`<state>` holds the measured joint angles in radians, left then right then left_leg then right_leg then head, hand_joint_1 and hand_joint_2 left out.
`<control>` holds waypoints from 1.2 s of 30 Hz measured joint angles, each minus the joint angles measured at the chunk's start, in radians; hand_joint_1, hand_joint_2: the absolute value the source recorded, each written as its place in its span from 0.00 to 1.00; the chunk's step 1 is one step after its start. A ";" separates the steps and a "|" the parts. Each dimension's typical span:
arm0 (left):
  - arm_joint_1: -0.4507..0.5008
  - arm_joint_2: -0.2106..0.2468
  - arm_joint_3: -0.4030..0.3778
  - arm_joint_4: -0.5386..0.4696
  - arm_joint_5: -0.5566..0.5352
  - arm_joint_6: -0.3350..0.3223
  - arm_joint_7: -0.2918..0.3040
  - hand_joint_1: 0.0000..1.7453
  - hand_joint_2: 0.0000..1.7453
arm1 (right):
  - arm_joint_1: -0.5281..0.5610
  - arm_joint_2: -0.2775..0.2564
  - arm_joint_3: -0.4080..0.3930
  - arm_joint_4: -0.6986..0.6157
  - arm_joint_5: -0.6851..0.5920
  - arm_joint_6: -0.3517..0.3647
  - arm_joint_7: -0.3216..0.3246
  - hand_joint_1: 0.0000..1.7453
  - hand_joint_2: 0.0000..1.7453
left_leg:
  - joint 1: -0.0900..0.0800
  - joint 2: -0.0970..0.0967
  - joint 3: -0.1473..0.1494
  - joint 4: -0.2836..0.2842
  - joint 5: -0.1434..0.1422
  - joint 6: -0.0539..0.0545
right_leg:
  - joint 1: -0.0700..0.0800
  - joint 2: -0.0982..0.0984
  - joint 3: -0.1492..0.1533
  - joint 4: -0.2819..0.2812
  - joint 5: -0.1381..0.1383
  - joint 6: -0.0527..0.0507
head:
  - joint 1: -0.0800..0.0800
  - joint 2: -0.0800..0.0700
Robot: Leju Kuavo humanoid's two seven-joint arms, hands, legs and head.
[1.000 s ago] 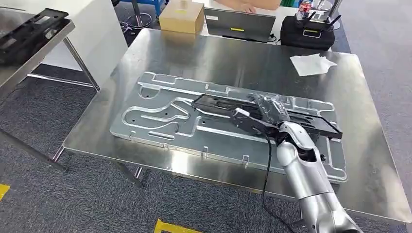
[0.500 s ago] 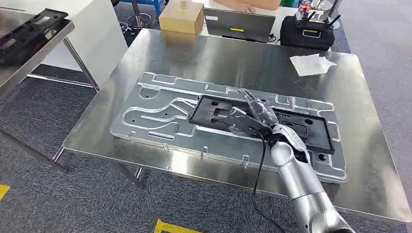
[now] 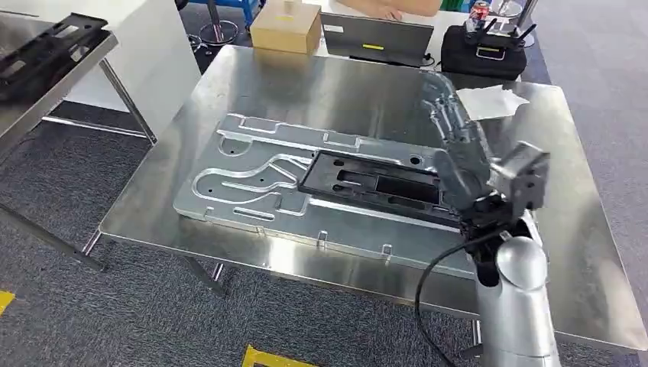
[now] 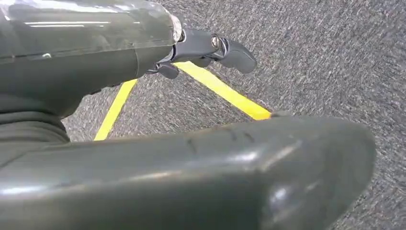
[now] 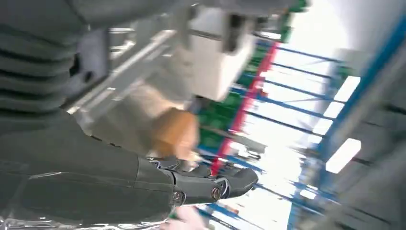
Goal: Take the parts from the cabinet and place them on the table.
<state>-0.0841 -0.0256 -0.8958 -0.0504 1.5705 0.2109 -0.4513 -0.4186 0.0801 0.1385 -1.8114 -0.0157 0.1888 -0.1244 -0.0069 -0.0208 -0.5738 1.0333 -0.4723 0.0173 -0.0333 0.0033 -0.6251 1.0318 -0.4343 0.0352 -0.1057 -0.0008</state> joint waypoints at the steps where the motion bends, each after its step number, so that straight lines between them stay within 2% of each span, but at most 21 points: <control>1: 0.001 0.000 0.004 0.000 0.000 -0.006 -0.006 0.00 0.00 | 0.032 -0.007 -0.008 -0.049 -0.002 -0.012 -0.019 0.00 0.00 | 0.000 0.000 0.000 0.001 -0.001 0.001 | 0.001 0.000 0.001 0.000 0.000 0.000 | 0.000 0.000; 5: 0.005 -0.001 0.013 0.000 0.000 -0.013 -0.022 0.00 0.00 | 0.173 -0.019 -0.046 -0.228 0.052 -0.076 -0.078 0.00 0.00 | 0.000 0.000 0.004 -0.002 0.004 0.009 | 0.001 0.000 0.010 -0.008 0.007 0.009 | 0.000 0.000; 6: 0.005 -0.003 0.015 0.000 0.000 -0.013 -0.024 0.00 0.00 | 0.212 -0.020 -0.057 -0.268 0.097 -0.102 -0.085 0.00 0.00 | 0.016 0.003 0.013 -0.022 0.017 0.017 | 0.003 0.000 0.011 -0.003 -0.003 0.012 | 0.000 0.000; 8: 0.004 -0.008 0.018 0.000 0.000 -0.017 -0.028 0.00 0.00 | 0.285 -0.026 -0.075 -0.326 0.169 -0.134 -0.099 0.00 0.00 | 0.014 0.008 0.016 -0.030 0.024 0.024 | 0.005 0.000 -0.014 0.067 -0.071 0.010 | 0.000 0.000; 10: 0.005 -0.009 0.020 0.000 0.000 -0.022 -0.030 0.00 0.00 | 0.383 -0.033 -0.094 -0.376 0.225 -0.157 -0.122 0.00 0.00 | 0.012 0.009 0.011 -0.029 0.025 0.025 | 0.004 0.000 -0.074 0.225 -0.156 0.012 | 0.000 0.000; 11: 0.007 -0.010 0.020 0.000 0.000 -0.022 -0.029 0.00 0.00 | 0.433 -0.035 -0.103 -0.397 0.250 -0.172 -0.138 0.00 0.00 | 0.012 0.009 0.008 -0.027 0.025 0.024 | 0.004 0.000 -0.094 0.281 -0.174 0.013 | 0.000 0.000; 13: 0.013 -0.012 0.020 0.000 -0.001 -0.019 -0.028 0.00 0.00 | 0.508 -0.035 -0.124 -0.426 0.314 -0.213 -0.167 0.00 0.00 | 0.013 0.003 0.001 -0.021 0.027 0.020 | 0.002 -0.001 -0.066 0.252 -0.141 0.014 | 0.000 0.000; 15: 0.012 -0.017 0.016 0.000 -0.003 -0.013 -0.028 0.00 0.00 | 0.599 -0.034 -0.149 -0.465 0.387 -0.261 -0.197 0.00 0.00 | 0.015 -0.009 -0.007 -0.013 0.029 0.014 | 0.000 0.007 0.043 0.078 -0.074 0.010 | 0.000 0.000; 16: 0.011 -0.018 0.014 0.000 -0.003 -0.011 -0.027 0.00 0.00 | 0.645 -0.032 -0.163 -0.484 0.413 -0.275 -0.207 0.00 0.00 | 0.017 -0.016 -0.011 -0.008 0.030 0.007 | -0.002 0.037 0.092 -0.010 -0.082 0.004 | 0.000 0.000; 17: 0.012 -0.019 0.011 -0.001 -0.003 -0.009 -0.026 0.00 0.00 | 0.677 -0.029 -0.173 -0.493 0.419 -0.280 -0.209 0.00 0.00 | 0.014 -0.022 -0.014 -0.009 0.032 -0.002 | 0.010 0.039 0.093 0.008 -0.063 -0.002 | 0.000 0.000; 20: 0.014 -0.019 0.003 -0.002 0.000 -0.001 -0.014 0.00 0.00 | 0.761 -0.006 -0.214 -0.522 0.408 -0.286 -0.225 0.00 0.00 | 0.017 -0.041 -0.017 -0.013 0.046 -0.027 | 0.014 0.025 0.087 -0.004 -0.062 -0.021 | 0.000 0.000; 21: 0.017 -0.017 0.002 -0.002 0.000 0.000 -0.011 0.00 0.00 | 0.780 0.004 -0.226 -0.528 0.406 -0.285 -0.229 0.00 0.00 | 0.014 -0.042 -0.025 -0.010 0.047 -0.033 | 0.004 0.015 0.083 -0.015 -0.052 -0.034 | 0.000 0.000; 23: 0.019 -0.016 0.002 -0.004 0.000 0.001 -0.007 0.00 0.00 | 0.807 0.025 -0.251 -0.535 0.399 -0.276 -0.233 0.00 0.00 | 0.019 0.002 -0.048 0.052 -0.029 -0.038 | 0.006 -0.003 0.070 -0.017 -0.039 -0.053 | 0.000 0.000; 25: 0.017 -0.016 0.002 -0.005 0.000 0.001 -0.004 0.00 0.00 | 0.825 0.044 -0.279 -0.537 0.393 -0.256 -0.233 0.00 0.00 | 0.023 0.010 -0.093 0.200 -0.133 -0.047 | 0.011 -0.022 0.052 -0.016 -0.026 -0.058 | 0.000 0.000; 26: 0.016 -0.016 0.002 -0.006 0.000 0.001 -0.001 0.00 0.00 | 0.828 0.053 -0.291 -0.537 0.391 -0.245 -0.233 0.00 0.00 | 0.024 0.011 -0.109 0.265 -0.161 -0.052 | 0.012 -0.033 0.040 -0.015 -0.019 -0.058 | 0.000 0.000; 27: 0.016 -0.016 0.002 -0.006 0.000 0.002 0.002 0.00 0.00 | 0.828 0.063 -0.305 -0.536 0.390 -0.226 -0.232 0.00 0.00 | 0.025 0.012 -0.102 0.293 -0.155 -0.054 | 0.013 -0.043 0.028 -0.014 -0.010 -0.057 | 0.000 0.000; 28: 0.016 -0.016 0.002 -0.006 0.000 0.002 0.004 0.00 0.00 | 0.829 0.069 -0.316 -0.535 0.390 -0.215 -0.232 0.00 0.00 | 0.025 0.014 -0.078 0.275 -0.127 -0.055 | 0.013 -0.053 0.018 -0.012 -0.004 -0.055 | 0.000 0.000; 30: 0.014 -0.016 0.003 -0.008 0.000 0.003 0.010 0.00 0.00 | 0.829 0.082 -0.335 -0.532 0.389 -0.201 -0.232 0.00 0.00 | 0.026 0.028 0.025 0.141 -0.053 -0.054 | 0.013 -0.073 -0.002 -0.006 0.008 -0.049 | 0.000 0.000; 31: 0.010 -0.016 0.004 -0.008 0.000 0.005 0.011 0.00 0.00 | 0.829 0.086 -0.344 -0.530 0.389 -0.194 -0.232 0.00 0.00 | 0.025 0.062 0.090 0.052 -0.048 -0.051 | 0.015 -0.080 -0.005 -0.002 0.014 -0.044 | 0.000 0.000; 32: 0.005 -0.016 0.005 -0.013 0.000 0.006 0.013 0.00 0.00 | 0.832 0.090 -0.349 -0.530 0.391 -0.189 -0.233 0.00 0.00 | 0.018 0.093 0.144 -0.029 -0.077 -0.048 | 0.020 -0.090 -0.008 0.000 0.019 -0.038 | 0.000 0.000; 36: 0.012 -0.014 0.021 -0.014 0.000 0.022 0.024 0.00 0.00 | 0.826 0.092 -0.369 -0.508 0.411 -0.163 -0.232 0.00 0.00 | 0.011 0.056 0.119 -0.049 -0.053 -0.006 | 0.016 -0.134 -0.002 -0.011 0.051 -0.009 | 0.000 0.000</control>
<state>-0.0725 -0.0401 -0.8743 -0.0649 1.5709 0.2331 -0.4269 0.4071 0.1720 -0.2308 -2.3197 0.3952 0.0260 -0.3567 0.0039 0.0352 -0.4544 0.9847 -0.5257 0.0117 -0.0168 -0.1308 -0.6273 1.0210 -0.3832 0.0260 -0.1053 -0.0008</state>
